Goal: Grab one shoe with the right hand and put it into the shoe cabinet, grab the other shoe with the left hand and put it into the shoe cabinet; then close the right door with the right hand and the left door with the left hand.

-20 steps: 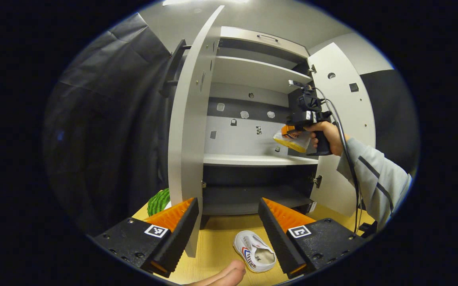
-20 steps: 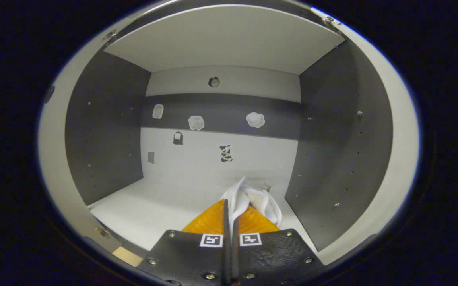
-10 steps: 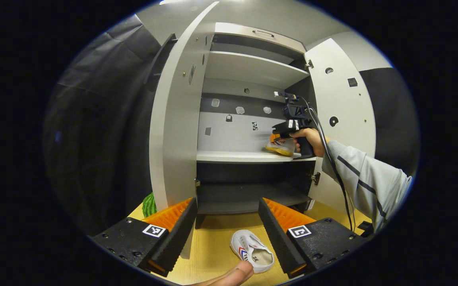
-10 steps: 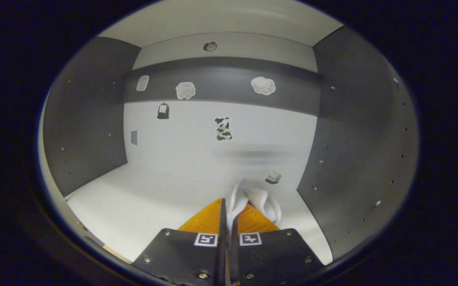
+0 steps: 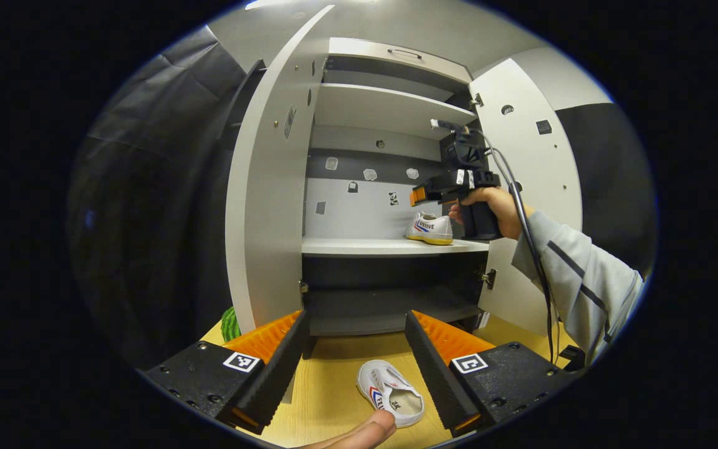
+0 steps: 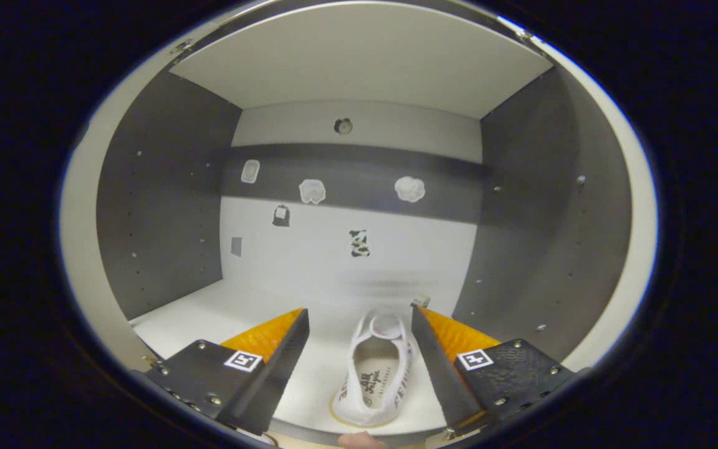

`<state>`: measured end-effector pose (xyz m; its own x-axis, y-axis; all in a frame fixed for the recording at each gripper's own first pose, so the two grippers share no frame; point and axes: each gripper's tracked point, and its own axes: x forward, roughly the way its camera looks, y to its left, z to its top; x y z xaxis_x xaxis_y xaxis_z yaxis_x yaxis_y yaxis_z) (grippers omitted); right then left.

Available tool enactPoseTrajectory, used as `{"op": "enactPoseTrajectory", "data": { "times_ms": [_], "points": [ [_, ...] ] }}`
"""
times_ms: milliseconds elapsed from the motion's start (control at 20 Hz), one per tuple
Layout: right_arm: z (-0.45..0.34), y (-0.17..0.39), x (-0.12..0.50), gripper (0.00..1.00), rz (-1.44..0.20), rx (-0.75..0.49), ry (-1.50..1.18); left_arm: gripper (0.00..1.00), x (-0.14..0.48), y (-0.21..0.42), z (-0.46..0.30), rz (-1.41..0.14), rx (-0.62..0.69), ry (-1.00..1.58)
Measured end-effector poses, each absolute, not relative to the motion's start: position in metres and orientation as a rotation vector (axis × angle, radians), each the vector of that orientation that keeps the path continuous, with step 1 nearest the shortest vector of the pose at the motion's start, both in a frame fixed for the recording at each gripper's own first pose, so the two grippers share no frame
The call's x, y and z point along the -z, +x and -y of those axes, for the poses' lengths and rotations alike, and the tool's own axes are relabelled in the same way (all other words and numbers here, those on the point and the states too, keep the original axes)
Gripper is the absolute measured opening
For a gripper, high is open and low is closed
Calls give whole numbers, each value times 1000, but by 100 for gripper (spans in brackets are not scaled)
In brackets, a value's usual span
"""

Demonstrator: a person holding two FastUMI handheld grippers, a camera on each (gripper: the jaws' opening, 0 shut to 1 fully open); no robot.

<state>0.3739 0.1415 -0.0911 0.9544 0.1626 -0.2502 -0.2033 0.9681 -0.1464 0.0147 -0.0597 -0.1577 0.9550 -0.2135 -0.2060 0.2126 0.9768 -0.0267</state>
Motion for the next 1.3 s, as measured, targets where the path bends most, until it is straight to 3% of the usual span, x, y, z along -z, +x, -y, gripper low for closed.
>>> {"op": "enactPoseTrajectory", "data": {
  "times_ms": [550, 950, 1300],
  "points": [
    [-114, 191, 25, 99, -133, -187, -81, 96, 172, -3, 76, -261, 222, -34],
    [-79, 88, 23, 98, -93, -176, 0, 97, 238, 9, 89, -392, 231, -46],
    [-77, 32, 25, 98, -29, -168, -3, 97, 330, 12, 94, -533, 225, -9]
  ]
}}
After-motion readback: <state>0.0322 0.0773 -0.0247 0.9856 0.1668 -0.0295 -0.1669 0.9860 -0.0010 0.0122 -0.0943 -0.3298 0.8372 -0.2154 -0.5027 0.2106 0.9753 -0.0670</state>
